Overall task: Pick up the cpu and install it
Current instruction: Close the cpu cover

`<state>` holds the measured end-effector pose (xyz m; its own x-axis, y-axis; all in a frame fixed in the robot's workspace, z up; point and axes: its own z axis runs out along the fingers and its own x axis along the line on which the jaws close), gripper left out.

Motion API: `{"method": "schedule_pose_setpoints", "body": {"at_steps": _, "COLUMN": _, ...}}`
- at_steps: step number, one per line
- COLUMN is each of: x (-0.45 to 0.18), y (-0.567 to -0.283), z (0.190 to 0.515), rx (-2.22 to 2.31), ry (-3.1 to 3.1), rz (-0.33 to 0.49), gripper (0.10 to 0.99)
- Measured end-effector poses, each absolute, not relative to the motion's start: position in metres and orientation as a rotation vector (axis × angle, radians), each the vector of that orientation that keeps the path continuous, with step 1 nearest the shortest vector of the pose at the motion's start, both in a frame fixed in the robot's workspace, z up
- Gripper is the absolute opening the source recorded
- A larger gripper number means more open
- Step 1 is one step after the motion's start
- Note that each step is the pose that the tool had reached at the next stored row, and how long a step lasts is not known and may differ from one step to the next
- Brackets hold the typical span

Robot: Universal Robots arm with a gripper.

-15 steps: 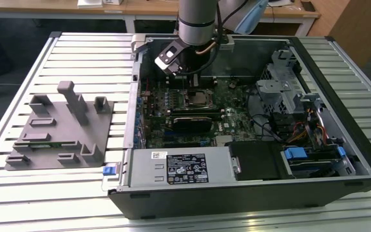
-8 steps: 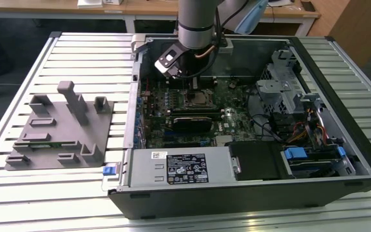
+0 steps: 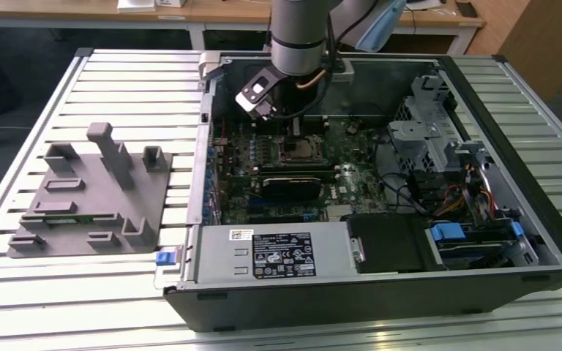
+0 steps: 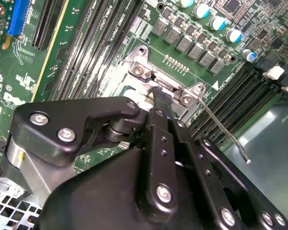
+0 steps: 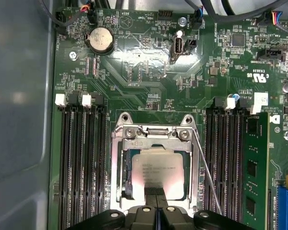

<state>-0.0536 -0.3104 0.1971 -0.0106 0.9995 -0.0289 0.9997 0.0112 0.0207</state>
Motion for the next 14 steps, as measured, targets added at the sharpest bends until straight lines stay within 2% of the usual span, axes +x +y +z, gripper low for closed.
{"method": "schedule_pose_setpoints", "body": {"at_steps": 8, "x": -0.050, "y": -0.309, "z": 0.199, "rx": 2.184, "ry": 2.209, "rz": -0.005, "gripper": 0.122}}
{"method": "schedule_pose_setpoints", "body": {"at_steps": 14, "x": -0.050, "y": -0.309, "z": 0.215, "rx": 2.185, "ry": 2.209, "rz": -0.005, "gripper": 0.122}}
